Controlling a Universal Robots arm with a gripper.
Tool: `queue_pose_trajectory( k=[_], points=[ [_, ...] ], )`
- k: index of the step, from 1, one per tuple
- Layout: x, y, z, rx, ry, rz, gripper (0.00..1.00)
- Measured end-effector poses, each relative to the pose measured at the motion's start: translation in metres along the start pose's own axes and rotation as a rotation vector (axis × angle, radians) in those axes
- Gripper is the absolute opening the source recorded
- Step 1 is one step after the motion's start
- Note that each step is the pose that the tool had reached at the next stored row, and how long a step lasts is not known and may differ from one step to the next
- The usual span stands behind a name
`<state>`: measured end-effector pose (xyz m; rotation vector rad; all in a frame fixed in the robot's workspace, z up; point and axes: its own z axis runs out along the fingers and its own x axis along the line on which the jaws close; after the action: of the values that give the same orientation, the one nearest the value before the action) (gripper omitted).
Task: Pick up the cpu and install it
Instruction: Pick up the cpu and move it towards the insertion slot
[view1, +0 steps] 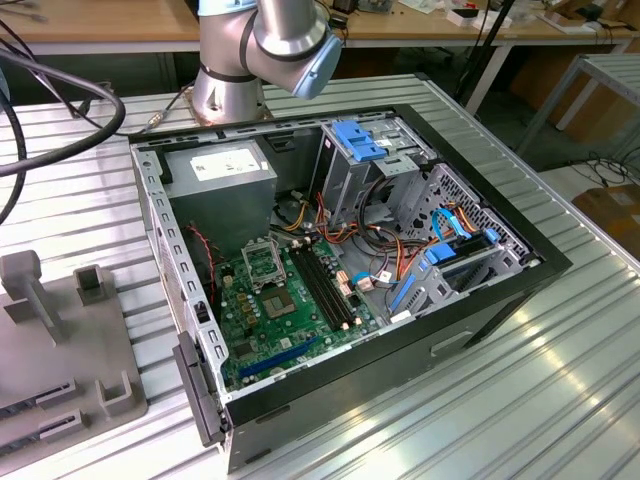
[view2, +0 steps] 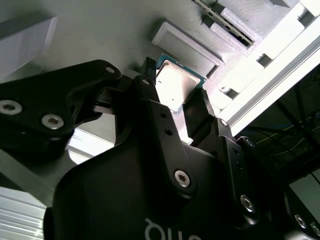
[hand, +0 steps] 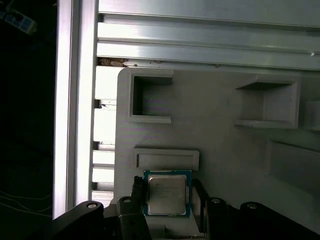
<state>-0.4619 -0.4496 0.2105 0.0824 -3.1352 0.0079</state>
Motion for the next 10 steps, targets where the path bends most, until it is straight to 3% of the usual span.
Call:
queue_pose_trajectory(
  k=[10],
  points=[
    [0.0001, 0.0, -0.0018, 0.0, 0.0002, 0.0, 0.47]
  ],
)
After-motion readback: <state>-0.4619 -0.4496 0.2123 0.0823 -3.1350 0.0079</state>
